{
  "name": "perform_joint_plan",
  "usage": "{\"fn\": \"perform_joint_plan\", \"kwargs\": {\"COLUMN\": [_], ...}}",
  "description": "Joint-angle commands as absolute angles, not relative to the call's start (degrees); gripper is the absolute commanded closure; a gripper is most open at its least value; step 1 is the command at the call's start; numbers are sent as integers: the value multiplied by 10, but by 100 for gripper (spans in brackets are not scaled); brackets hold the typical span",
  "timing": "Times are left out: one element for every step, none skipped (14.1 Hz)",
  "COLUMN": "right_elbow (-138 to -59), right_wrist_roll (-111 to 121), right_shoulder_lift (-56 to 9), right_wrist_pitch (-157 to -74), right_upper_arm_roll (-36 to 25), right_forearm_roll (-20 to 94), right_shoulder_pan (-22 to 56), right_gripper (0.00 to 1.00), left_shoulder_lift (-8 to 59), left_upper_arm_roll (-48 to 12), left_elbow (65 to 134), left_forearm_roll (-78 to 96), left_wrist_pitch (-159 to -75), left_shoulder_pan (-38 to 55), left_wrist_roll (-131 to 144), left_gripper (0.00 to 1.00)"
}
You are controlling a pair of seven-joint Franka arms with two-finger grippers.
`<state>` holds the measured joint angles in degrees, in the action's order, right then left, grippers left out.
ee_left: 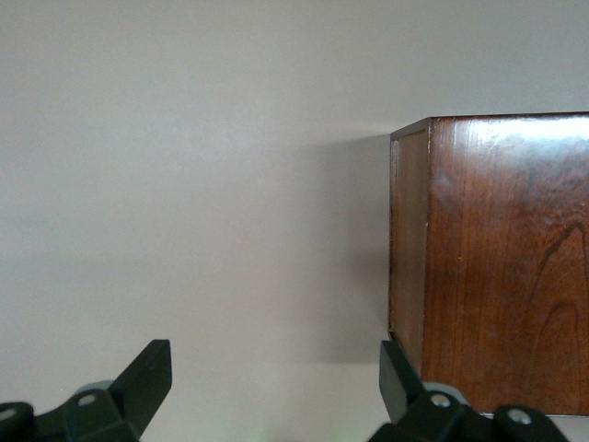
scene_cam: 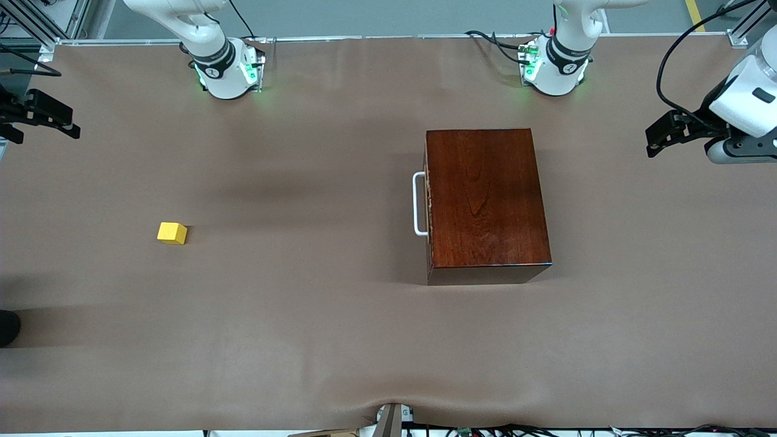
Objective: Open drawer, take yellow block, close drawer
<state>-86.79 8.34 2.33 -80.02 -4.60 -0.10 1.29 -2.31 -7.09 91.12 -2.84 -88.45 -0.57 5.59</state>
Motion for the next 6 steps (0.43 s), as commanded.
{"fn": "perform_joint_plan", "kwargs": {"right_elbow": [-859, -859, -859, -859, -859, -859], "right_wrist_roll": [73, 73, 73, 73, 73, 73], "right_shoulder_lift": [20, 20, 20, 20, 20, 20], "right_wrist_pitch": [-793, -793, -792, -792, -792, -792], "right_upper_arm_roll": [-47, -47, -47, -47, -47, -47], "right_forearm_roll": [8, 8, 8, 8, 8, 8], "right_shoulder_pan": [14, 14, 14, 14, 14, 14], "right_gripper": [0, 0, 0, 0, 0, 0], "left_shoulder_lift": [-21, -21, -21, -21, -21, -21], "left_upper_arm_roll": [-78, -77, -77, -76, -76, -75], "left_elbow": [897, 896, 896, 896, 896, 896], "left_forearm_roll": [-15, -15, -15, -15, -15, -15], "left_wrist_pitch": [-866, -860, -857, -856, -855, -855], "left_shoulder_pan": [-18, -18, -18, -18, -18, -18], "left_wrist_roll": [48, 49, 49, 49, 48, 49], "left_gripper": [0, 0, 0, 0, 0, 0]}}
